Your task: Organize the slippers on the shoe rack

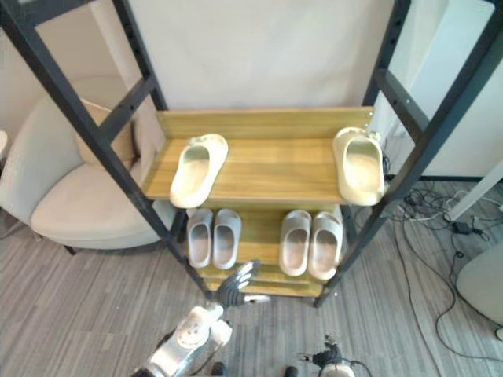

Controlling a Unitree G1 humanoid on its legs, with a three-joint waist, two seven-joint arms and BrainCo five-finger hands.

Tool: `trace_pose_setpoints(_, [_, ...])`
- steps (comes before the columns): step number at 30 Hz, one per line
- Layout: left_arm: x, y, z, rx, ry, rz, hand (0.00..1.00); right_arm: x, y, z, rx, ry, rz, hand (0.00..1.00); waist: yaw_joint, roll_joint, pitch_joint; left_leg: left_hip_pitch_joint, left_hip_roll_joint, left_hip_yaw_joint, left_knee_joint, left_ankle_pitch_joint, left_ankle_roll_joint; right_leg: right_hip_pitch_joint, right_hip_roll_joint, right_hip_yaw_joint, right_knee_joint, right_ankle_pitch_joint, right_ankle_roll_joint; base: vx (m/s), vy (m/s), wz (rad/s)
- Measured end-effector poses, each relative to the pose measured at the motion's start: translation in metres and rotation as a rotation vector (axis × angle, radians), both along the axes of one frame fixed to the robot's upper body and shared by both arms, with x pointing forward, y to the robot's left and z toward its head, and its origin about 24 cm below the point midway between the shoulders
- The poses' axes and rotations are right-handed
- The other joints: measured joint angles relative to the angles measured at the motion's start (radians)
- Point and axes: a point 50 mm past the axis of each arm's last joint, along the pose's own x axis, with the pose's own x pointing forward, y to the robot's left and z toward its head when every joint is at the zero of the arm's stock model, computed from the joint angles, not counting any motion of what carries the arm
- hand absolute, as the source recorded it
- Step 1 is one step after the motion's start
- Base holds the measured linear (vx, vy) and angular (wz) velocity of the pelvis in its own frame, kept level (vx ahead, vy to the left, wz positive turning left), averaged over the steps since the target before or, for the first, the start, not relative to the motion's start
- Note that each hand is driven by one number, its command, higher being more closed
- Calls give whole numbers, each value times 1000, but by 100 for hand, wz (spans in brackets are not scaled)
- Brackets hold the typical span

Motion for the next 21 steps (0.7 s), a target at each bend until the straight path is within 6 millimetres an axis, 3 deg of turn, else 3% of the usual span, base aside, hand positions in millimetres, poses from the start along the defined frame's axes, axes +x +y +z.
trace_pose_setpoints(3, [18, 4, 31, -70, -112, 47, 0, 2, 1, 0, -3, -1, 22, 0, -5, 4, -3, 1, 0, 4, -2, 0, 0, -2, 1, 3, 0, 0, 0, 3, 0, -1])
trace_pose_setpoints(10, [59, 46, 106, -149, -402, 234, 0, 3, -1, 2, -12, -3, 45, 0, -25, -2, -6, 15, 0, 21, -11, 0, 0, -1, 0, 18, -1, 1, -1, 0, 3, -7])
trace_pose_setpoints(21, [86, 97, 155, -75, -606, 407, 0, 3, -1, 1, 12, 6, 63, 0, -32, -12, -12, 14, -1, 22, -14, 0, 0, 0, 1, 18, -13, 3, -1, 0, 0, 0])
